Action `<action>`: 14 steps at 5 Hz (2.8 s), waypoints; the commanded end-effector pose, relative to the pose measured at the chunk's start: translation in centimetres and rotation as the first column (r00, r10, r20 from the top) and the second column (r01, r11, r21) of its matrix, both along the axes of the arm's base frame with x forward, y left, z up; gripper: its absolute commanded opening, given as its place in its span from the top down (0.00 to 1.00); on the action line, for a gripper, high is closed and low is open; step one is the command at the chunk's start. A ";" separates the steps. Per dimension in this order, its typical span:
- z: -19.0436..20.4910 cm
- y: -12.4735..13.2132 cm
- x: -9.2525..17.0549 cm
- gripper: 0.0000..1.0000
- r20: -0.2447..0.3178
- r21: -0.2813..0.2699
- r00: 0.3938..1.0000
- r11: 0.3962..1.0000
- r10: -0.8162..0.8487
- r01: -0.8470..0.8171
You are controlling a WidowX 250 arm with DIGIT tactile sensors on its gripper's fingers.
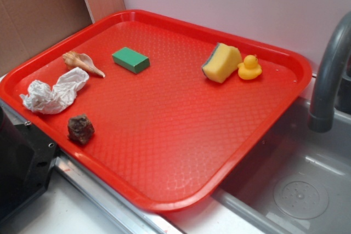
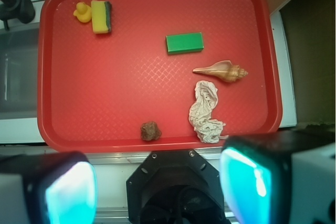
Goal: Grab the rock.
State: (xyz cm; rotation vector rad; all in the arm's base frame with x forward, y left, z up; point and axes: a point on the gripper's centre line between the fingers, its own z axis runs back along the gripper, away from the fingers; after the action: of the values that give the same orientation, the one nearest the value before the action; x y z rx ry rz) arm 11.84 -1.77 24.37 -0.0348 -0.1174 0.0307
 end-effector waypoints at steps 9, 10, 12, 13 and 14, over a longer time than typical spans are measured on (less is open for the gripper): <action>-21.5 -4.6 0.2 0.00 -0.130 0.051 0.990 0.997 -0.057 0.064; -22.6 -4.5 0.0 0.92 -0.197 0.063 0.978 0.994 -0.076 0.090; -18.0 -1.4 1.8 1.00 -0.137 0.086 0.988 0.993 -0.071 0.084; -12.8 -0.1 2.5 1.00 -0.009 0.094 0.997 0.993 -0.074 0.074; -7.8 -0.2 4.5 1.00 0.041 0.115 0.999 0.993 -0.035 0.030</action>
State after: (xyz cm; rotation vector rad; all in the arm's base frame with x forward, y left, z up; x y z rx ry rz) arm 16.51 -1.77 15.82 0.0769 -0.1310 -0.0014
